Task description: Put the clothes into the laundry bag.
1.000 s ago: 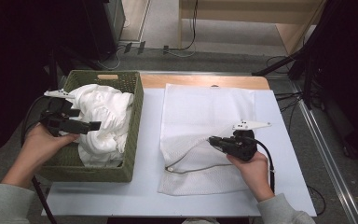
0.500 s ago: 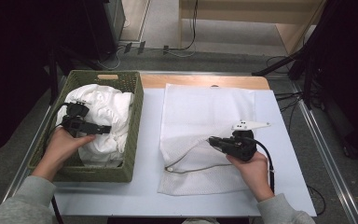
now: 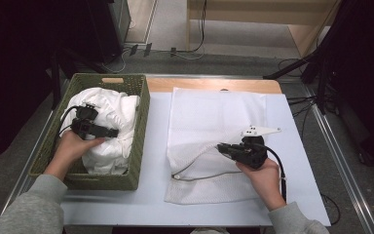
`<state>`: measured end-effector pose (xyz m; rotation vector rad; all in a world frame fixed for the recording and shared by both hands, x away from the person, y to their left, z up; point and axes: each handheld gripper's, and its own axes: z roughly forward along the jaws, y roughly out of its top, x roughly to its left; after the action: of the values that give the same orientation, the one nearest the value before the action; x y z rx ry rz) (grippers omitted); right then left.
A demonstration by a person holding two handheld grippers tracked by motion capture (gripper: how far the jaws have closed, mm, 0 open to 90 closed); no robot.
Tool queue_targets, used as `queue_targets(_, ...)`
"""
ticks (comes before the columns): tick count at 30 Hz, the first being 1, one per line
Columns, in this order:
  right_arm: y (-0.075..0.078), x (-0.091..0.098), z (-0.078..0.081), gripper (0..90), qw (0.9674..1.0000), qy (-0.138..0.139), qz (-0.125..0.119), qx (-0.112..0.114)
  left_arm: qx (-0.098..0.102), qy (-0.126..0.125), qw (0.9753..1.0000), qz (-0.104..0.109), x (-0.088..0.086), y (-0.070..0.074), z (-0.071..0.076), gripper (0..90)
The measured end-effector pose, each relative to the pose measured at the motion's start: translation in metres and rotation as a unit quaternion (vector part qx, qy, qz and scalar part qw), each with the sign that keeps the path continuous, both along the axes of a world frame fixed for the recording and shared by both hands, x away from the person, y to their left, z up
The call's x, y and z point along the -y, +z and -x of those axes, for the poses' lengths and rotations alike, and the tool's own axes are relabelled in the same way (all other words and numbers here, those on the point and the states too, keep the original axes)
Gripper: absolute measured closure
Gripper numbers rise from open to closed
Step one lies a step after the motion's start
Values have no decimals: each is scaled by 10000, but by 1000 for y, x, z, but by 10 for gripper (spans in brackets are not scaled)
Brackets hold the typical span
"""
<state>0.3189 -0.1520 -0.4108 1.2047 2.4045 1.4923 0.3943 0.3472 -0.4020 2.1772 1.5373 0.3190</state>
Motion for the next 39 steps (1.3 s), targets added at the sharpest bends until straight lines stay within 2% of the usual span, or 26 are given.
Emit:
queue_targets(5, 0, 0, 0, 892, 10000, 8, 8, 7, 326, 143, 9993, 86, -2, -8, -4, 0)
queue_targets(8, 0, 0, 0, 892, 10000, 6, 11, 3, 367, 307, 9988, 122, -1, -9, -6, 0)
queue_targets(10, 0, 0, 0, 892, 10000, 9, 17, -2, 363, 377, 9986, 74, -1, -9, -6, 11)
queue_targets(12, 0, 0, -1, 892, 10000, 9, 19, 0, 302, 464, 9984, 72, -1, -10, -7, 90)
queue_targets(15, -1, 0, -1, 892, 10000, 18, 35, 9, 198, 374, 9991, 2, -3, -15, -8, 174)
queue_targets(18, -1, 0, -1, 892, 10000, 15, 34, 9, 49, 336, 9994, 104, -4, -19, -10, 251)
queue_targets(20, -1, 0, -1, 892, 10000, 8, 23, 10, -116, 300, 9994, 121, -5, -18, -13, 333)
queue_targets(22, -1, 0, -1, 892, 10000, 3, 34, 1, -368, 318, 9986, 223, -3, -16, -15, 470)
queue_targets(24, -1, 0, -2, 892, 10000, 5, 35, 3, -601, 175, 9976, 309, -1, -13, -15, 612)
queue_targets(26, -1, 0, -2, 892, 10000, 3, 34, 4, -681, -38, 9969, 400, 1, -10, -13, 658)
queue_targets(27, -1, 0, -2, 892, 10000, -10, 12, -10, -735, -81, 9958, 545, -1, -7, -13, 667)
queue_targets(28, -1, 0, -2, 892, 10000, -16, 12, -16, -720, -87, 9945, 750, -4, -2, -13, 674)
queue_targets(29, -1, 0, -3, 892, 10000, -20, 2, -13, -615, -86, 9941, 890, -5, 4, -12, 678)
queue_targets(31, -1, 1, -3, 892, 10000, -22, -5, -17, -235, -80, 9926, 1186, -6, 19, -8, 688)
queue_targets(32, -1, 0, -3, 893, 10000, -22, -8, -18, -49, -101, 9920, 1258, -6, 29, -7, 691)
queue_targets(34, -1, 0, -3, 892, 10000, -28, -9, -21, 179, -137, 9889, 1468, -6, 50, -7, 694)
queue_targets(36, -1, 0, -3, 892, 10000, -22, 5, -10, 329, -182, 9881, 1494, -5, 70, -7, 694)
queue_targets(38, -1, 0, -2, 892, 10000, -33, -12, -14, 398, -318, 9896, 1343, -3, 86, -7, 694)
queue_targets(39, -1, 0, -2, 892, 10000, -29, -10, -8, 376, -398, 9896, 1328, -3, 90, -7, 694)
